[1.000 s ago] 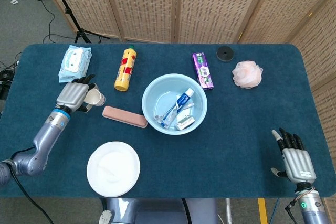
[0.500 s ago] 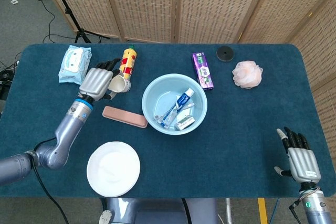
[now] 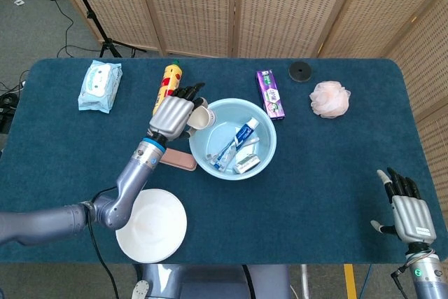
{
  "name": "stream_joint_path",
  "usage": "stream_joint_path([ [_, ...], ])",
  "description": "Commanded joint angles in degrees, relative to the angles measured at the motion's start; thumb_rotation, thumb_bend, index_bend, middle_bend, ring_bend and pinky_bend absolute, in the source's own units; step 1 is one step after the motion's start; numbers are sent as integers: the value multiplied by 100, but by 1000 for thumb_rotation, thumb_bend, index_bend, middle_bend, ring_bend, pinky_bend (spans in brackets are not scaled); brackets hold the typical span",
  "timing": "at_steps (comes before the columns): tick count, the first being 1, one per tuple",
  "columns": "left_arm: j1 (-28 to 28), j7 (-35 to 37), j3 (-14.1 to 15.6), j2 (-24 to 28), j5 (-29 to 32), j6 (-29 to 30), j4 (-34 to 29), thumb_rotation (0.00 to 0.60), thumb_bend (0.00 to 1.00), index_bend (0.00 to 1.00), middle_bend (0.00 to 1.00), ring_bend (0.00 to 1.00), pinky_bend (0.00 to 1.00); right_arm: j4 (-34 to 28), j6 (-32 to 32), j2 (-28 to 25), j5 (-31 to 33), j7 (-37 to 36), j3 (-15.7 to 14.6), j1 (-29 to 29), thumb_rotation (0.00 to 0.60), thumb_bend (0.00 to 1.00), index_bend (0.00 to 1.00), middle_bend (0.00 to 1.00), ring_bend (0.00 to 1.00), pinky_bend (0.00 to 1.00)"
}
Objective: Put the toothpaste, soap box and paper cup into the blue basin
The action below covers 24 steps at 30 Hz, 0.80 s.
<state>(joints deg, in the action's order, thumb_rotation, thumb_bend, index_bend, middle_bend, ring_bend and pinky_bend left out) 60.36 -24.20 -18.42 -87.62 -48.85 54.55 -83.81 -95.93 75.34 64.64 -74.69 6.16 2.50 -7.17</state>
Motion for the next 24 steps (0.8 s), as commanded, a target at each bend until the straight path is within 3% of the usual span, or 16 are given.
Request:
stream_joint_path([
  [1, 180, -125, 7, -293, 49, -56, 218, 600, 338, 465, 117, 140, 189, 32, -21, -14, 24, -65, 22, 5, 600, 131, 0, 0, 0, 0],
  [8, 402, -214, 14, -756, 178, -197, 626, 600, 325, 417, 69, 105, 188, 70, -35, -50, 77, -210, 67, 28, 600, 131, 0, 0, 0, 0],
  [13, 549, -281, 10, -977, 342, -389, 861, 600, 308, 149, 0, 0, 149, 107, -46, -66, 134, -292, 107, 43, 600, 131, 0, 0, 0, 0],
  [16, 608, -297, 6, -1091, 371, -416, 989, 600, 298, 77, 0, 0, 100, 146, -63, -66, 156, -330, 126, 44, 600, 131, 0, 0, 0, 0],
  [24, 491, -186, 73, -1112, 385, -398, 1082, 600, 225, 36, 0, 0, 26, 188, -110, -42, 197, -322, 142, 40, 600, 131, 0, 0, 0, 0],
])
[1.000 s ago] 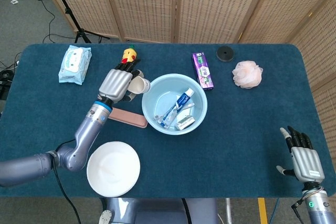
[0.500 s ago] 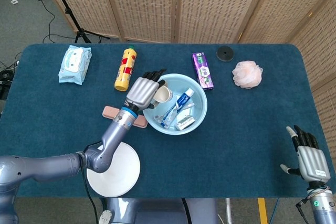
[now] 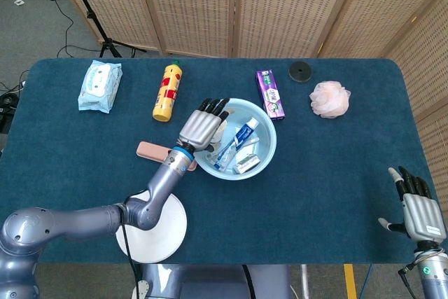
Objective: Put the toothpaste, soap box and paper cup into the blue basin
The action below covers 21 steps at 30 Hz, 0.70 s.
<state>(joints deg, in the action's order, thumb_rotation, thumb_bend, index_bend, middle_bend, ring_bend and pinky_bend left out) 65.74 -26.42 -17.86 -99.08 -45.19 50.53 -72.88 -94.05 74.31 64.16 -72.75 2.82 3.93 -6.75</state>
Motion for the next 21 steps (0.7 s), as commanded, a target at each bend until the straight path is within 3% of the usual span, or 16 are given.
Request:
stream_joint_path([
  [1, -81, 50, 30, 71, 29, 3, -34, 600, 219, 36, 0, 0, 25, -3, -11, 10, 0, 26, -3, -4, 600, 131, 0, 0, 0, 0],
  [9, -646, 276, 236, 725, -58, 267, -639, 600, 220, 37, 0, 0, 23, -81, 28, 55, -75, 217, -37, -5, 600, 131, 0, 0, 0, 0],
  [15, -1365, 173, 903, 1637, -872, 948, -1457, 600, 220, 38, 0, 0, 24, -198, 134, 74, -155, 414, -53, 10, 600, 131, 0, 0, 0, 0],
  [21, -2220, 599, 1590, 2595, -1467, 1328, -2459, 600, 218, 45, 0, 0, 23, -338, 251, 65, -200, 612, -64, 44, 600, 131, 0, 0, 0, 0],
])
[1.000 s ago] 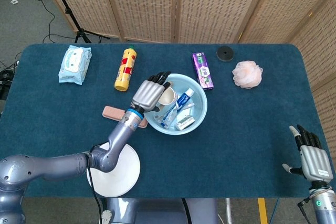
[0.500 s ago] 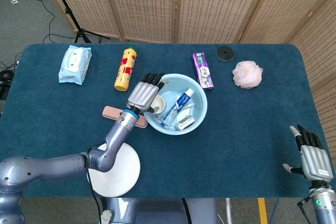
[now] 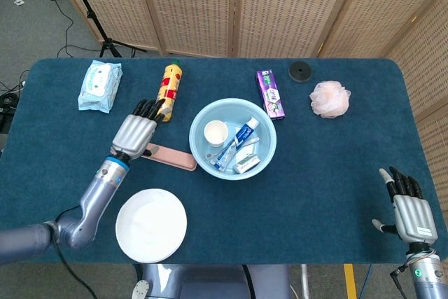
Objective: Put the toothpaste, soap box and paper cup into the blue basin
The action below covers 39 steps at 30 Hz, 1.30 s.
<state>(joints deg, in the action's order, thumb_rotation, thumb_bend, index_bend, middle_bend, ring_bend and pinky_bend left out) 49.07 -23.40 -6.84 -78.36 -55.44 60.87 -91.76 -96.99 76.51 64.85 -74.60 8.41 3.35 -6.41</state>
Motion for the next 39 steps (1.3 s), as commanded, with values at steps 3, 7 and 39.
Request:
stream_joint_path([
  [3, -929, 421, 848, 773, -775, 479, -760, 600, 218, 53, 0, 0, 23, -105, 76, -4, -57, 145, -20, 22, 600, 131, 0, 0, 0, 0],
  [7, -1425, 793, 1126, 869, -994, 766, -922, 600, 223, 66, 0, 0, 24, -168, 125, -4, -97, 228, -31, 35, 600, 131, 0, 0, 0, 0],
  [39, -3590, 1627, 1294, 837, -2208, 2502, -141, 600, 242, 79, 0, 0, 23, -237, 395, 164, -469, 569, -78, 75, 600, 131, 0, 0, 0, 0],
])
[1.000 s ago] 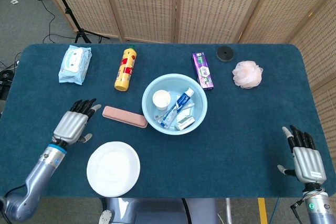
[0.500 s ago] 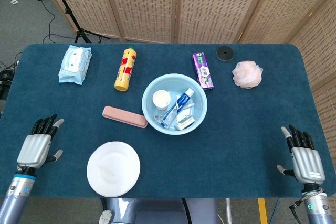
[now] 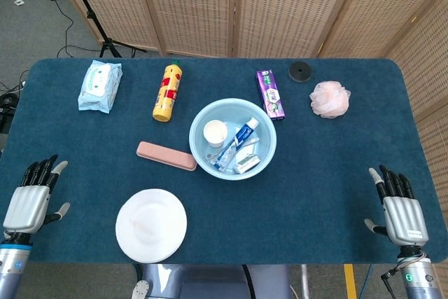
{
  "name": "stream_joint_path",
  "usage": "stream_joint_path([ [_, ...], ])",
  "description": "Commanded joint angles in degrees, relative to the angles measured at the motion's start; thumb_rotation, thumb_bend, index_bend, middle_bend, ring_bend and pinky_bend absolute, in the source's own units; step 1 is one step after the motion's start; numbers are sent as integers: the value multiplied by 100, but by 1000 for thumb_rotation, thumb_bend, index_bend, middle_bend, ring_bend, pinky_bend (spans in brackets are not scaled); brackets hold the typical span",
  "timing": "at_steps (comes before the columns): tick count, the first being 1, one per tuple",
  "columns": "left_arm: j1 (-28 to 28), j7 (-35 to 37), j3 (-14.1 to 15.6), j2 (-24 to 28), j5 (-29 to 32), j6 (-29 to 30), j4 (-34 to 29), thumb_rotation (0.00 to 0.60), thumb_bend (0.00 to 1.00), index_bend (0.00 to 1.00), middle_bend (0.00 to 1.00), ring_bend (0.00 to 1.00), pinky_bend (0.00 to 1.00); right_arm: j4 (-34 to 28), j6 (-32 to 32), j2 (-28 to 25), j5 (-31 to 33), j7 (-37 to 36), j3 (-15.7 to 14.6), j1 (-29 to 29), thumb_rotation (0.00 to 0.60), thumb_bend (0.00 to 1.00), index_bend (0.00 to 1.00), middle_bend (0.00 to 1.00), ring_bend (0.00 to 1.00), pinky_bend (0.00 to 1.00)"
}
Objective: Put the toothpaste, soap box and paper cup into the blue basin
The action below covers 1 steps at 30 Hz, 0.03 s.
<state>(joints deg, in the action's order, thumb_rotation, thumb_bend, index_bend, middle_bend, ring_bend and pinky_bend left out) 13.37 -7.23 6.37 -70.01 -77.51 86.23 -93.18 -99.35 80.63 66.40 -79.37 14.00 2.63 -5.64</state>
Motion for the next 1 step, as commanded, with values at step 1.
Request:
stream_joint_path([
  [1, -29, 6, -43, -4, -3, -65, 12, 600, 242, 79, 0, 0, 23, 2, -35, 14, 25, 18, -9, -5, 600, 131, 0, 0, 0, 0],
])
